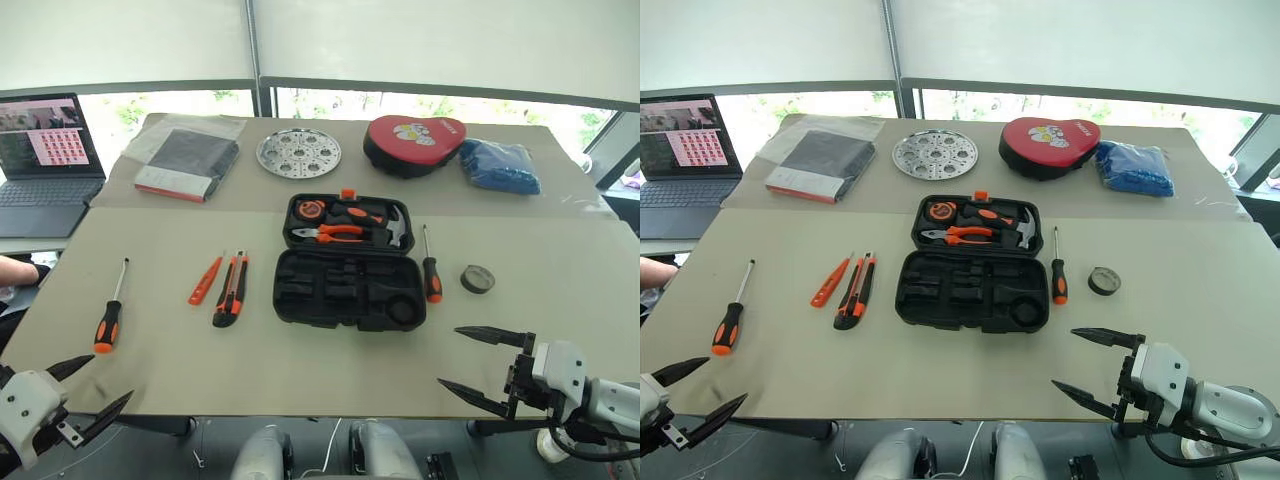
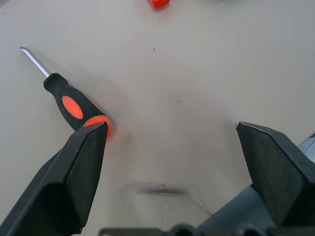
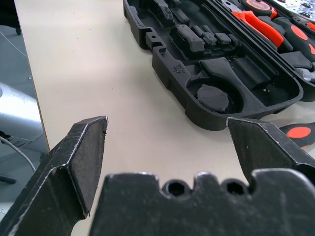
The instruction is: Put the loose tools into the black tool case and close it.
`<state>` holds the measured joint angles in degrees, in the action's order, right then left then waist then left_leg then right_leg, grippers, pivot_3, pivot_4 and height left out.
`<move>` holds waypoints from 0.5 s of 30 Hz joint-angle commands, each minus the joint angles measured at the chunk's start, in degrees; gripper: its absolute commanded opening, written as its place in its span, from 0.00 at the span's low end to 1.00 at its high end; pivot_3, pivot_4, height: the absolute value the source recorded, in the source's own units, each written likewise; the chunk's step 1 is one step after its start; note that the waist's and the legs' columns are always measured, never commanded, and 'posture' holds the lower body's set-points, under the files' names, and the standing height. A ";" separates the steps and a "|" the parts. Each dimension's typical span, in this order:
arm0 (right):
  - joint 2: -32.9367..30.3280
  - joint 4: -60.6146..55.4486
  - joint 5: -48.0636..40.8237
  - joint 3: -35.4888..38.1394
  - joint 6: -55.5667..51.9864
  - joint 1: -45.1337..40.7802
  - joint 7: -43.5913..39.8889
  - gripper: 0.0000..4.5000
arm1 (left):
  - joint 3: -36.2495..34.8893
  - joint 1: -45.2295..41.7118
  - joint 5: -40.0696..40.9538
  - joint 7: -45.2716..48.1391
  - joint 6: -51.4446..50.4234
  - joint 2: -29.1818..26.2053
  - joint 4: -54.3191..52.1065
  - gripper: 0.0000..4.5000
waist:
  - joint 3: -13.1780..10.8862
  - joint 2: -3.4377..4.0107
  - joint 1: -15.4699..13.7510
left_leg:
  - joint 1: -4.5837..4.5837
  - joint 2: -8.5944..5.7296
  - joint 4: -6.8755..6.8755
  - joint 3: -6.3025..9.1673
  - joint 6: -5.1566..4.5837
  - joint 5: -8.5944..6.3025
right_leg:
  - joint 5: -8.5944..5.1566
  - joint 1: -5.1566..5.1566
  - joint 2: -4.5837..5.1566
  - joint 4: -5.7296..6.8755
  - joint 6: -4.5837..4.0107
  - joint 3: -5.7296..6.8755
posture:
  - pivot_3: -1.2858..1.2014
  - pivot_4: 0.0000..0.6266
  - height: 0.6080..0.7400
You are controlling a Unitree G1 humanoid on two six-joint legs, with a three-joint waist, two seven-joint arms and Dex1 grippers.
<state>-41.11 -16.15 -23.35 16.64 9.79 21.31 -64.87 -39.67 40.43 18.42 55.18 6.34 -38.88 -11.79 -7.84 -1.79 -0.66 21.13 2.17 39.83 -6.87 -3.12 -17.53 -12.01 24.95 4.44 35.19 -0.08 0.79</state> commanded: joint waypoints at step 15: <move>12.03 -7.70 -11.46 -7.86 -3.57 -16.51 6.27 1.00 | -16.12 -1.62 27.71 -27.57 -45.64 1.17 -11.04 0.99 | -0.05 -0.30 -1.15 | -0.08 0.27 0.20 0.08 0.32 -0.17 | -0.27 0.12 0.01 0.58 -0.16 0.45 | 0.52 0.24 1.00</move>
<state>-28.83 -23.60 -34.76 7.92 4.12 4.61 -57.46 -54.61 41.54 42.26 31.88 -31.92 -33.92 -20.11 -7.89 -2.09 -1.81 21.01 2.47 40.04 -6.82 -2.76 -17.67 -12.26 25.06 4.43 35.83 -0.28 1.22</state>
